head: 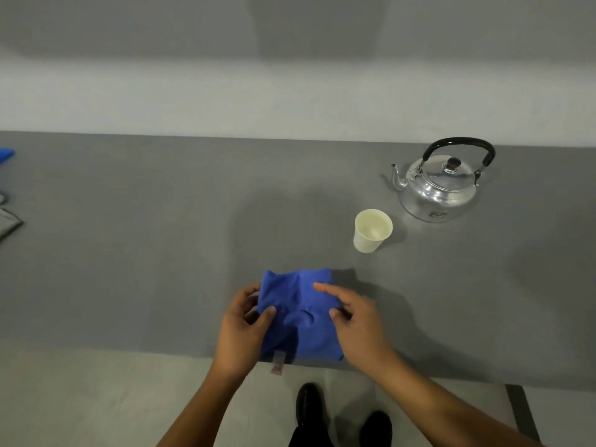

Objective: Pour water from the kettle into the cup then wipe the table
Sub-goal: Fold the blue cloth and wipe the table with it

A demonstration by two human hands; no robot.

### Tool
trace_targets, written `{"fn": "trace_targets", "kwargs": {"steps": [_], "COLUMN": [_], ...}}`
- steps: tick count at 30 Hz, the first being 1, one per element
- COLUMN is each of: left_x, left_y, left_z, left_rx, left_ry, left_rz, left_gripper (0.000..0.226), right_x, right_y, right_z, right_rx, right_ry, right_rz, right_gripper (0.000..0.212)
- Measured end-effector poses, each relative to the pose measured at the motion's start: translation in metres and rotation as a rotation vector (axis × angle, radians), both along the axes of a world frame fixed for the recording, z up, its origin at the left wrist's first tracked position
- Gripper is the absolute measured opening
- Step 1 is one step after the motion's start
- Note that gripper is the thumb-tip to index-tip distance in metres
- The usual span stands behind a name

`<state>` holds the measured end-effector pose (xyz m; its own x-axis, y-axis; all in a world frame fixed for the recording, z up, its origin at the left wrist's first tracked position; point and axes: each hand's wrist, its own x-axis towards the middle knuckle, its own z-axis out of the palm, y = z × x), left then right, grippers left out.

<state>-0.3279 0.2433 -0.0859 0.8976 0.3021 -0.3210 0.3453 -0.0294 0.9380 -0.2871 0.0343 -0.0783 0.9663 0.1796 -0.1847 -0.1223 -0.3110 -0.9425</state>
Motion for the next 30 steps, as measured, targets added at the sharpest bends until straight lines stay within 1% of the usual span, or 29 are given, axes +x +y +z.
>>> {"fn": "trace_targets", "kwargs": {"steps": [3, 6, 10, 13, 16, 19, 22, 25, 27, 30], "left_x": [-0.006, -0.009, -0.009, -0.006, -0.001, 0.005, 0.008, 0.01, 0.013, 0.018], "left_y": [-0.032, -0.065, -0.106, -0.133, -0.153, -0.16, -0.153, -0.134, -0.117, -0.09], "left_z": [-0.001, -0.002, -0.009, -0.016, -0.024, -0.036, -0.047, -0.05, -0.051, -0.055], "left_rx": [-0.03, -0.038, -0.032, 0.022, 0.17, 0.427, 0.668, 0.844, 0.925, 0.999], "left_ry": [0.01, -0.003, 0.016, 0.003, -0.005, -0.052, -0.133, -0.246, -0.307, -0.367], "left_rz": [-0.012, -0.076, -0.157, -0.222, -0.271, -0.327, -0.45, -0.552, -0.571, -0.596], "left_gripper": [0.023, 0.016, 0.015, 0.016, 0.021, 0.024, 0.034, 0.039, 0.039, 0.044], "right_x": [-0.015, -0.027, -0.031, -0.03, -0.025, -0.017, -0.011, -0.009, -0.009, -0.012], "right_y": [-0.038, -0.075, -0.117, -0.145, -0.167, -0.179, -0.184, -0.181, -0.172, -0.15], "right_z": [0.0, -0.001, -0.007, -0.013, -0.017, -0.022, -0.028, -0.032, -0.031, -0.031], "right_rx": [-0.01, -0.035, -0.054, -0.071, -0.131, -0.249, -0.473, -0.704, -0.724, -0.697], "right_ry": [0.012, 0.025, 0.005, 0.006, -0.001, -0.03, -0.039, -0.189, -0.29, -0.325], "right_rz": [-0.028, -0.122, -0.229, -0.273, -0.275, -0.207, -0.122, -0.049, 0.005, 0.091], "right_gripper": [0.061, 0.063, 0.065, 0.063, 0.063, 0.058, 0.042, 0.033, 0.03, 0.032]}}
